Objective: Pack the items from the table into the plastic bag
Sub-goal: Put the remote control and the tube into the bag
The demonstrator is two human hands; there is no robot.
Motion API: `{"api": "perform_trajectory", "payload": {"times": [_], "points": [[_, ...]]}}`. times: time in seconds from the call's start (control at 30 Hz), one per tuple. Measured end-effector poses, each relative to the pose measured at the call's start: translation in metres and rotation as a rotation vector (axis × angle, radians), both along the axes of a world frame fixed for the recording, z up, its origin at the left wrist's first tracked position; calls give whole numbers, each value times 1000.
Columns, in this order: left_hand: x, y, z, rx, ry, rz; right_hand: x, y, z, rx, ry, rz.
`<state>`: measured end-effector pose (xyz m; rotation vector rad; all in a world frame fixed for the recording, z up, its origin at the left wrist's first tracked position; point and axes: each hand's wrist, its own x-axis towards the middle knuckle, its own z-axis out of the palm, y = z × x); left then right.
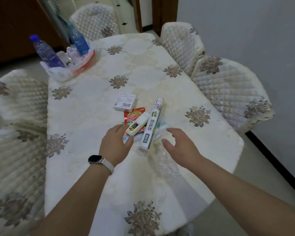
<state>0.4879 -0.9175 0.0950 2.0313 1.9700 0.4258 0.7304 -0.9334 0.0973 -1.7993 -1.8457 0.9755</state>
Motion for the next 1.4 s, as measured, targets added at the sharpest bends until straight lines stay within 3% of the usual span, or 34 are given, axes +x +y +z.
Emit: {"api": "perform_trajectory", "payload": {"times": [0.13,0.33,0.47,0.67,1.03,1.17,1.4], "points": [[-8,45,-29,-51,-140,19,-37,36,-6,-74,66,-65],[-11,91,-77,-177,-240,-21,-72,85,-38,-135,-16,-176],[-7,105,-99,-219,-167,-75,-83,104,-54,-142,-75,-204],[-3,112,-108,-125,-4,-80,-89,122,-71,-251,-42,-300],[-9,103,-73,-300,156,-104,-82,123,-63,-409,189,-330],[-11,81,-63,-306,-22,80,-76,113,-49,-393,266,-223],[0,14,-26,-237,-794,621,-62,94,-11,-369,379,6]]}}
